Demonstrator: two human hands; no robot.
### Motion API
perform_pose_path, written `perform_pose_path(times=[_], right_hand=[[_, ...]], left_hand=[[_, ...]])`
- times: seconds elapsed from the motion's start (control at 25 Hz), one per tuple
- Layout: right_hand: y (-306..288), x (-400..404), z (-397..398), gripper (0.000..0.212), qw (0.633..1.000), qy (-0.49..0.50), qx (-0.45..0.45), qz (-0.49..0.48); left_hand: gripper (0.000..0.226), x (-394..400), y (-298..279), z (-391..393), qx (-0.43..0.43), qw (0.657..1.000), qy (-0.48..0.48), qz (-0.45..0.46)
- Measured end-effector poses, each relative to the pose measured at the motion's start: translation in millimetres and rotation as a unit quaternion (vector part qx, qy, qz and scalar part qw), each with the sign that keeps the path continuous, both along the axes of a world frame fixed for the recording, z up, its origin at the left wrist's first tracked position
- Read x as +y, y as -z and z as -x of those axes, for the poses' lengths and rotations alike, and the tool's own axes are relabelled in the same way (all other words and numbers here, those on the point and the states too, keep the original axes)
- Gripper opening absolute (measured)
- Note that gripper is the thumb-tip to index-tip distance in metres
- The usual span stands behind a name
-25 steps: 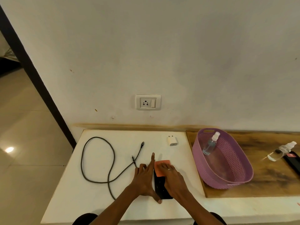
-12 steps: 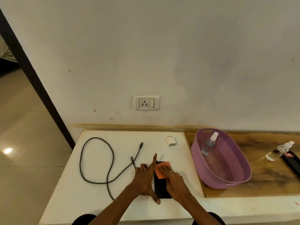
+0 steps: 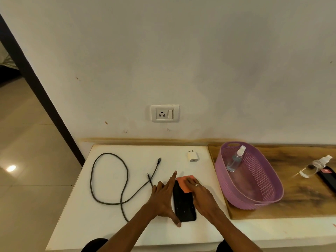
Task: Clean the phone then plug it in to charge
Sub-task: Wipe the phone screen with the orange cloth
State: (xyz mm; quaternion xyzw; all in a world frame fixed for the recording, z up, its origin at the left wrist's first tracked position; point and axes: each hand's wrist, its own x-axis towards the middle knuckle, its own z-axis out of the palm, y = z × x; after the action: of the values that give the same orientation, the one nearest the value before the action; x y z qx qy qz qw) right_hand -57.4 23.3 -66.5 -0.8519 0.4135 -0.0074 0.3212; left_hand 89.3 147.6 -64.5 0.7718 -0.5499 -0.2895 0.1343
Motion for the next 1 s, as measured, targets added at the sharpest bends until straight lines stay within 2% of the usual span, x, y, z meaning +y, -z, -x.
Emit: perform_pose_path(times=[0.12,0.28,0.32,0.4,0.44,0.48,0.64,0.72,0.76,0.84,0.92,1.0], right_hand=[[7,4,7,0.045,0.999,-0.015,0.019,-0.022],[-1,12,29,0.066,0.995,-0.075,0.023,0.064],[-6,15,33,0.064,0.993,-0.107,0.019,0.055],[-8,18,45,0.047,0.986,-0.158,0.029,0.055],[-4,21,51,0.057,0.983,-0.170,0.024,0.056],[0,24,56,0.064,0.984,-0.166,0.035,0.057],[4,31,60,0.069,0.963,-0.201,0.164,0.070],[1,34,64,0.067,0.952,-0.212,0.220,0.006],[0,37,65,0.062,0.958,-0.181,0.217,-0.043],[0,41,64,0.071,0.972,-0.117,0.180,-0.090],[-6,45,62,0.068,0.962,-0.169,0.210,-0.051],[-6,49,61,0.064,0.954,-0.180,0.228,-0.073]], left_hand=[[0.167,1,1,0,-0.007,1.000,-0.005,-0.006],[0.169,2,3,0,-0.007,1.000,-0.010,-0.010],[0.169,2,3,0,-0.009,1.000,-0.010,-0.013],[0.170,2,3,0,-0.010,1.000,-0.011,-0.016],[0.170,2,3,0,-0.012,1.000,-0.011,-0.017],[0.170,2,2,0,-0.014,1.000,-0.010,-0.018],[0.170,2,1,2,-0.026,0.999,-0.011,-0.024],[0.170,3,1,2,-0.025,0.999,-0.014,-0.024],[0.170,3,1,3,-0.024,0.999,-0.016,-0.024],[0.170,4,1,3,-0.022,0.999,-0.020,-0.023],[0.170,5,2,3,-0.019,0.999,-0.023,-0.020],[0.170,5,3,3,-0.018,0.999,-0.026,-0.016]])
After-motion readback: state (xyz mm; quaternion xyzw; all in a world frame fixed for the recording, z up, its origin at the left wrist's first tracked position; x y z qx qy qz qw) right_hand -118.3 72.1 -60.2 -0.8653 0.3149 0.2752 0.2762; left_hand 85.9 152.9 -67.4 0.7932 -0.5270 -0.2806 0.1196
